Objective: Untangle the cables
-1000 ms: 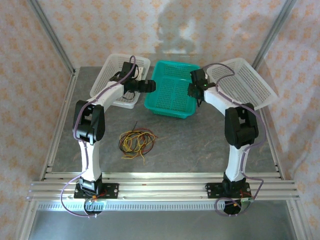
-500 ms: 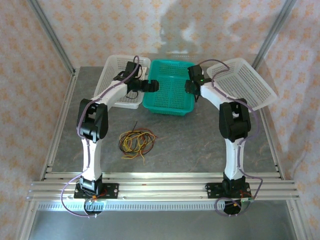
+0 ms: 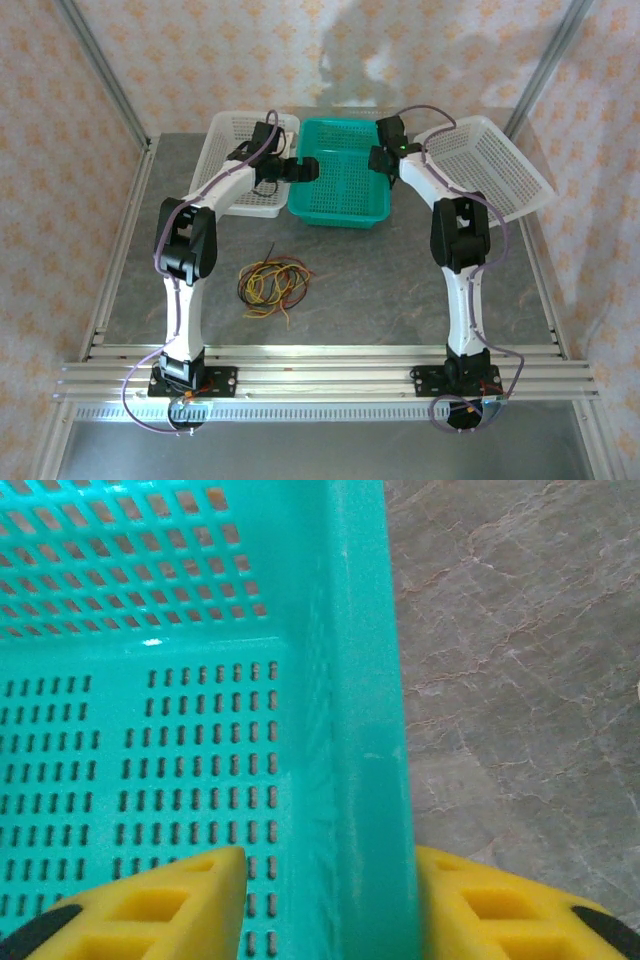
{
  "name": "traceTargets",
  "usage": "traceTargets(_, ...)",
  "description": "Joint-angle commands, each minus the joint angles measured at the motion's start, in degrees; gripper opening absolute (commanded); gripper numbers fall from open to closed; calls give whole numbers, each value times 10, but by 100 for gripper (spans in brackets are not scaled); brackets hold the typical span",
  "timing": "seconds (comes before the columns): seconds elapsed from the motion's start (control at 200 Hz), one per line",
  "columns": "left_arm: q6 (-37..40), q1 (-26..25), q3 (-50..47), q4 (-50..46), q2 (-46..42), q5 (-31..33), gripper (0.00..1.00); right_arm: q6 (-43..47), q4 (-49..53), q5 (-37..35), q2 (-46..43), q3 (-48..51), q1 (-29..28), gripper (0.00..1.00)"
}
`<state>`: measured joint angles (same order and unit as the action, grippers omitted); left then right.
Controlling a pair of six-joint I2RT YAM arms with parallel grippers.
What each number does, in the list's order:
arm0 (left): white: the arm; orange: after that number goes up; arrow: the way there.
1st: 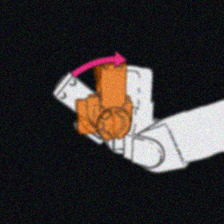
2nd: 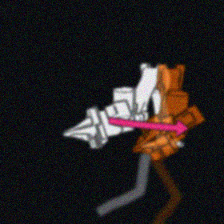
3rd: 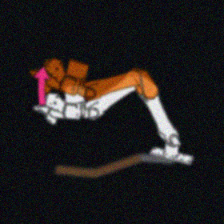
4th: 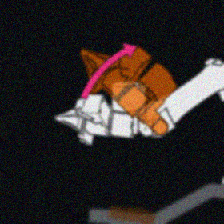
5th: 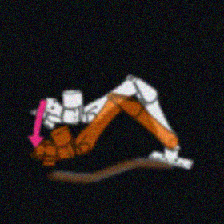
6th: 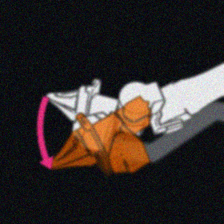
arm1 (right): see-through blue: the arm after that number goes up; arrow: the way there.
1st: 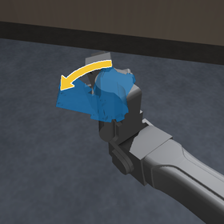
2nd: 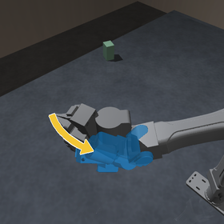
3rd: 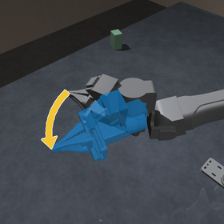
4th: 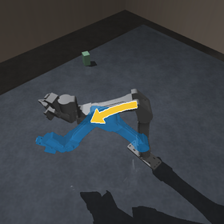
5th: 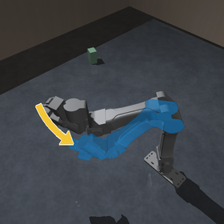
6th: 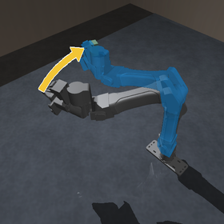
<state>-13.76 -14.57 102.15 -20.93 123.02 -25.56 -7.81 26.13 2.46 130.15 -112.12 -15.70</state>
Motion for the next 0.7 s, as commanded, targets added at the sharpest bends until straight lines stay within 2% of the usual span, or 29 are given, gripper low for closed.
traceTargets(0.0, -20, -6, -33, 34, -63, 83, 99, 16, 16, -13, -32, -19, -1, 57)
traceTargets(0.095, -24, -6, -79, 68, -118, 130, 99, 26, 1, -24, -81, 18, 4, 70)
traceTargets(0.165, -23, -7, -119, 95, -164, 140, 99, 31, -16, -34, -126, 64, 8, 75)
traceTargets(0.375, 3, -50, -226, 157, -253, 144, 99, 3, -20, -64, -228, 195, 57, 75)
traceTargets(0.536, 10, -106, -274, 183, -285, 154, 99, -14, -3, -32, -268, 255, 122, 75)
traceTargets(0.696, -9, -160, -301, 224, -289, 158, 99, -19, 4, 13, -275, 280, 159, 76)
